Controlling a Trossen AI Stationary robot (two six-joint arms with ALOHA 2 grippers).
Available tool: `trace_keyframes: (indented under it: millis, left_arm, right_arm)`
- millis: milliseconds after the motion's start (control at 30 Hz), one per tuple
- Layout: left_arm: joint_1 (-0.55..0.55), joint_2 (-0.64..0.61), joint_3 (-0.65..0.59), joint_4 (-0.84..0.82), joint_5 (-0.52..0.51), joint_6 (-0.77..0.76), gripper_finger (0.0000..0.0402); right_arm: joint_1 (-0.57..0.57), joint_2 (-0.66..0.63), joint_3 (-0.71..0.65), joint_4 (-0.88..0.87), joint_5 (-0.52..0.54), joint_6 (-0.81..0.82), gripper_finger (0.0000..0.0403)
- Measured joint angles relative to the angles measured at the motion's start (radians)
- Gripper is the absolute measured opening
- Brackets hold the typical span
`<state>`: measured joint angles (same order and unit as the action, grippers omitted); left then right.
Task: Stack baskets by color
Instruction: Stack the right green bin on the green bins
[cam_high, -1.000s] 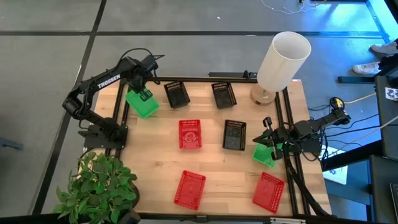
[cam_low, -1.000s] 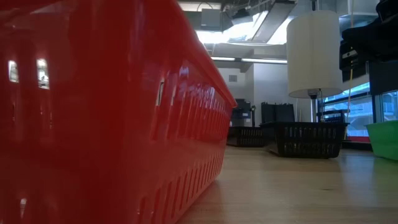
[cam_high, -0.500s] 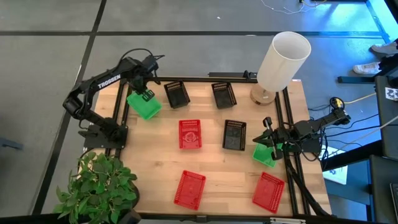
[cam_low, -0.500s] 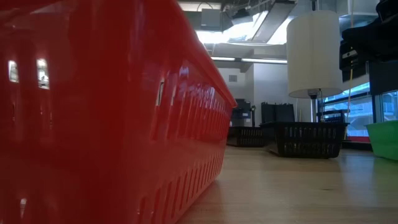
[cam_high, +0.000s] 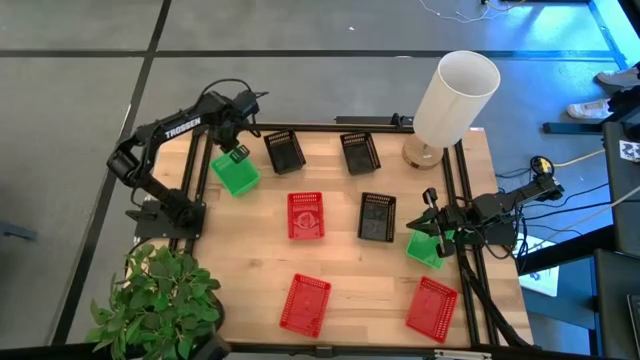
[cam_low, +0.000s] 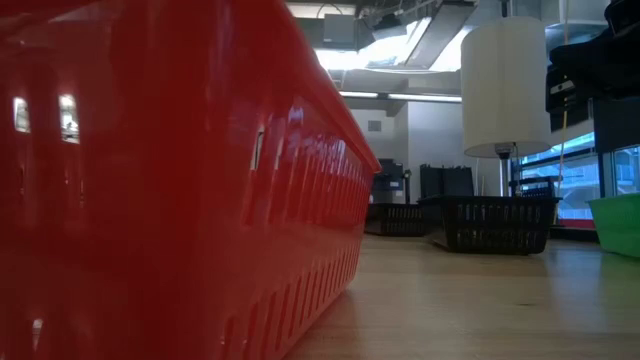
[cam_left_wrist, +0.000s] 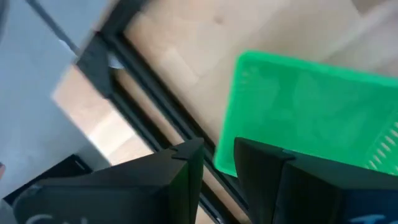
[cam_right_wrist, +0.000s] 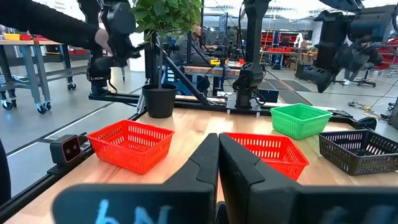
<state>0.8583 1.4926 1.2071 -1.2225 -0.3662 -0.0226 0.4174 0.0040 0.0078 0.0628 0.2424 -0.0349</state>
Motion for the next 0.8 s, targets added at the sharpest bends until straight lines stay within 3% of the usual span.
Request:
trace_keyframes:
  millis: [100,267,600,800]
  left_arm:
    - [-0.013,-0.047,0.046,-0.027,-0.022,-0.027,0.0082]
    - [-0.113,-0.14,0.092,-0.045,0.053,-0.076,0.0082]
    - [-0.46,-0.312,0.094,-0.038,0.124,-0.214,0.0082]
    - [-0.679,-0.34,0.094,-0.017,0.1,-0.391,0.0082]
  right_arm:
    - [0.0,0.0,0.0,0.0,0.0,0.0,0.0014]
    - [0.0,0.0,0.0,0.0,0.0,0.0,0.0014]
    - [0.0,0.0,0.0,0.0,0.0,-0.024,0.0014]
    - [0.0,0.0,0.0,0.003,0.0,-0.025,0.0014]
